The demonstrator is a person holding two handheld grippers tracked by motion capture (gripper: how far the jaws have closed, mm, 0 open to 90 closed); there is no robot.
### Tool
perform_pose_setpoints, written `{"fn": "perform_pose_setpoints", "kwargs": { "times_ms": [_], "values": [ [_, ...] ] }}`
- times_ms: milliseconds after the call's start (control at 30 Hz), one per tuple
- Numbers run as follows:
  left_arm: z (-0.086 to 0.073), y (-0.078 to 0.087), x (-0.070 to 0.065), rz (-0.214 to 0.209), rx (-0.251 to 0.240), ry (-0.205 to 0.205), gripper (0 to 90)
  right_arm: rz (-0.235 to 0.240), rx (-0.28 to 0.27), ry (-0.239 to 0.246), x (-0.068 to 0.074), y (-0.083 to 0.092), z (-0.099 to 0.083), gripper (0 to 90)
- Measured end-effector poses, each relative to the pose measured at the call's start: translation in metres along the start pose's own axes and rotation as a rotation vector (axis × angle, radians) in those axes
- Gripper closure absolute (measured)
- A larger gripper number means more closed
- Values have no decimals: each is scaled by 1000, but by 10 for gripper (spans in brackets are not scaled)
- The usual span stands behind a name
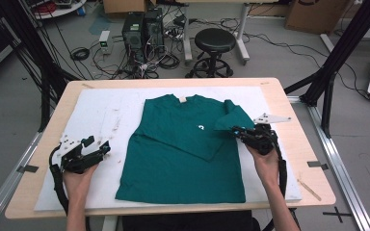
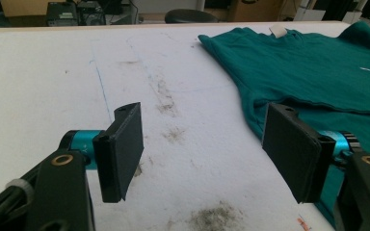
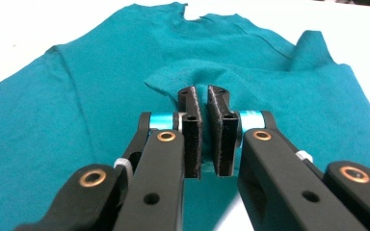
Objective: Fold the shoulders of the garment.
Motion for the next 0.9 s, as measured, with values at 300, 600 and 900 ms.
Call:
{"fn": "perform_pose_setpoints", "kwargs": {
  "times_ms": [300, 600, 900],
  "values": [
    [0, 0, 0, 2, 2, 1, 310, 46, 6, 36, 30, -30, 22, 857],
    [0, 0, 0, 4, 3, 0, 310, 92, 4, 65, 66, -62, 42, 856],
    [0, 0, 0, 4, 3, 1, 310, 114, 4, 100, 90, -81, 52, 854]
  ]
}}
Point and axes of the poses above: each handheld gripper's, and its own axes: y roughly backward along the jaws, z roughly out of its top, x roughly to its left, the point moved 2 cm from there along -y, roughly forward along the jaws, and after that the axes turned 15 degrees about y, right-handed, at the moved point
